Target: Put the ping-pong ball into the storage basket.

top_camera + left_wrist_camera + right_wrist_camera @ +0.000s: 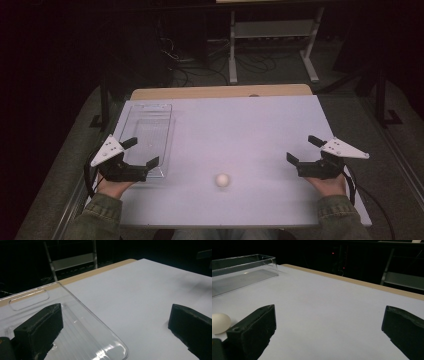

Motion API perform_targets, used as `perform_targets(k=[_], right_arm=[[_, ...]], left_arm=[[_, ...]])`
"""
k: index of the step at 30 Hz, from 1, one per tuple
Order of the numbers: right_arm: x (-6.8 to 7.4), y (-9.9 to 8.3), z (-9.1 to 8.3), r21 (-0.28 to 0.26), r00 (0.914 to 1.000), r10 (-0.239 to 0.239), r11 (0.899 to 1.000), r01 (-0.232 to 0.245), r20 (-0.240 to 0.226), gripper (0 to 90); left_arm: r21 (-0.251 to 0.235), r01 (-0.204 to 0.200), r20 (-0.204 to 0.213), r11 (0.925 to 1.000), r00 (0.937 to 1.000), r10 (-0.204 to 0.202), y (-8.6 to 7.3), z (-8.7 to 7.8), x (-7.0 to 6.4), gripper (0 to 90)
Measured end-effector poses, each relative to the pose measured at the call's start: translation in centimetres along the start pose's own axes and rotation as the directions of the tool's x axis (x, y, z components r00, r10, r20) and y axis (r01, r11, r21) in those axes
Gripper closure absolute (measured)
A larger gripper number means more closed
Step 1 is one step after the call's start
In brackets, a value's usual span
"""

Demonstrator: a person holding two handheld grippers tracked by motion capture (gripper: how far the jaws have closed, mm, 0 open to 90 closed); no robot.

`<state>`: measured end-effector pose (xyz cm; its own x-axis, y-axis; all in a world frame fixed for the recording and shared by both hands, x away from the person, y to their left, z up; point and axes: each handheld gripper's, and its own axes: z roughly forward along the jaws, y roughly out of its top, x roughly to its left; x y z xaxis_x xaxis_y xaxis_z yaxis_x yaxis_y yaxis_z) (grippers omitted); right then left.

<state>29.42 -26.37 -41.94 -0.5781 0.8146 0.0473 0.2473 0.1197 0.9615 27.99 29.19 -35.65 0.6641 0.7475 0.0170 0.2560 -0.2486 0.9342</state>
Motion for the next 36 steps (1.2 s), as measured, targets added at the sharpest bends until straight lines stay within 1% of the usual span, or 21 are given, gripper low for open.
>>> perform_targets(k=[2, 3, 4, 5, 6, 7, 11, 13, 14, 16, 17, 18, 21, 22, 24, 28, 30, 32, 33, 35, 36], right_arm=[[0.0, 0.0, 0.0, 0.0, 1.0, -0.003, 1.0, 0.003, 0.0, 0.0], [0.0, 0.0, 0.0, -0.001, 1.0, -0.003, 1.0, 0.003, -0.001, 0.0], [0.1, 0.0, 0.0, -0.003, 1.0, -0.004, 1.0, 0.004, 0.001, 0.0], [0.1, 0.1, -0.1, -0.008, 0.9999, -0.011, 1.0, 0.011, 0.003, 0.0], [0.1, 0.1, -0.1, -0.012, 0.9999, -0.011, 1.0, 0.011, 0.001, 0.0], [0.1, 0.1, -0.1, -0.018, 0.9999, -0.01, 1.0, 0.01, 0.002, 0.0], [0.1, 0.1, -0.2, -0.022, 1.0, -0.009, 1.0, 0.009, 0.003, 0.0], [0.1, 0.1, -0.2, -0.024, 1.0, -0.007, 1.0, 0.008, 0.002, 0.0], [0.1, 0.2, -0.2, -0.022, 1.0, -0.007, 1.0, 0.007, 0.002, 0.0], [0.1, 0.2, -0.2, -0.021, 1.0, -0.009, 1.0, 0.009, 0.002, 0.0], [0.1, 0.2, -0.3, -0.019, 0.9999, -0.011, 1.0, 0.011, 0.001, 0.0], [0.1, 0.2, -0.3, -0.021, 0.9999, -0.016, 1.0, 0.016, 0.003, 0.0], [0.1, 0.3, -0.4, -0.025, 0.9999, -0.014, 1.0, 0.014, 0.007, 0.0], [-0.1, 0.3, -0.5, -0.029, 0.9999, -0.007, 1.0, 0.008, 0.011, 0.0], [-0.2, 0.3, -0.6, -0.035, 0.9999, -0.005, 0.999, 0.005, 0.014, 0.0], [-0.2, 0.2, -0.6, -0.034, 0.9999, 0.004, 0.999, -0.004, 0.012, 0.0], [-0.2, 0.3, -0.6, -0.032, 0.9999, -0.003, 0.999, 0.003, 0.011, 0.0], [-0.2, 0.3, -0.6, -0.033, 0.9999, -0.004, 0.999, 0.005, 0.012, 0.0], [-0.2, 0.3, -0.6, -0.033, 1.0, 0.001, 0.999, -0.001, 0.01, 0.0], [-0.3, 0.3, -0.7, -0.032, 1.0, 0.003, 0.999, -0.003, 0.009, 0.0], [-0.3, 0.3, -0.7, -0.033, 0.9999, 0.001, 0.999, 0.0, 0.01, 0.0]], left_arm=[[0.003, -0.006, 0.008, 1.0, 0.9999, 0.006, 0.2, 0.1, 0.0, 0.0], [0.014, -0.027, 0.017, 0.9996, 0.9995, 0.026, 0.6, 0.3, -0.3, 0.0], [0.014, -0.027, 0.017, 0.9996, 0.9995, 0.026, 0.6, 0.3, -0.3, 0.0], [0.022, -0.051, 0.027, 0.9984, 0.9983, 0.051, 0.9, 0.4, -0.5, 0.0], [0.022, -0.051, 0.027, 0.9984, 0.9983, 0.051, 0.9, 0.4, -0.5, 0.0], [0.026, -0.066, 0.039, 0.9975, 0.9971, 0.065, 1.2, 0.7, -0.8, 0.0], [0.042, -0.079, 0.061, 0.996, 0.9952, 0.077, 1.9, 1.2, -1.1, 0.0], [0.046, -0.08, 0.074, 0.9957, 0.9944, 0.076, 2.2, 1.5, -1.1, 0.0], [0.047, -0.074, 0.08, 0.9962, 0.9944, 0.07, 2.3, 1.6, -1.2, 0.0], [0.055, -0.079, 0.085, 0.9954, 0.9936, 0.074, 2.4, 1.7, -1.2, 0.0], [0.071, -0.093, 0.099, 0.9931, 0.9914, 0.086, 2.5, 2.1, -1.3, 0.0], [0.078, -0.099, 0.104, 0.992, 0.9905, 0.091, 2.6, 2.2, -1.4, 0.0], [0.087, -0.1, 0.114, 0.9912, 0.9894, 0.09, 2.7, 2.4, -1.4, 0.0], [0.098, -0.107, 0.12, 0.9893, 0.9881, 0.095, 2.8, 2.6, -1.4, 0.0], [0.102, -0.11, 0.125, 0.9887, 0.9875, 0.096, 2.9, 2.6, -1.4, 0.0], [0.115, -0.118, 0.168, 0.9864, 0.9809, 0.097, 3.5, 3.1, -1.8, 0.0], [0.118, -0.127, 0.181, 0.9848, 0.9779, 0.104, 3.8, 3.3, -2.0, 0.0], [0.12, -0.13, 0.187, 0.9842, 0.9767, 0.106, 4.0, 3.5, -2.1, 0.0], [0.126, -0.146, 0.194, 0.9812, 0.9736, 0.12, 4.3, 3.7, -2.2, 0.0], [0.131, -0.153, 0.203, 0.9795, 0.9713, 0.125, 4.5, 3.9, -2.5, 0.0], [0.134, -0.163, 0.207, 0.9775, 0.9692, 0.133, 4.7, 4.0, -2.6, 0.0]])
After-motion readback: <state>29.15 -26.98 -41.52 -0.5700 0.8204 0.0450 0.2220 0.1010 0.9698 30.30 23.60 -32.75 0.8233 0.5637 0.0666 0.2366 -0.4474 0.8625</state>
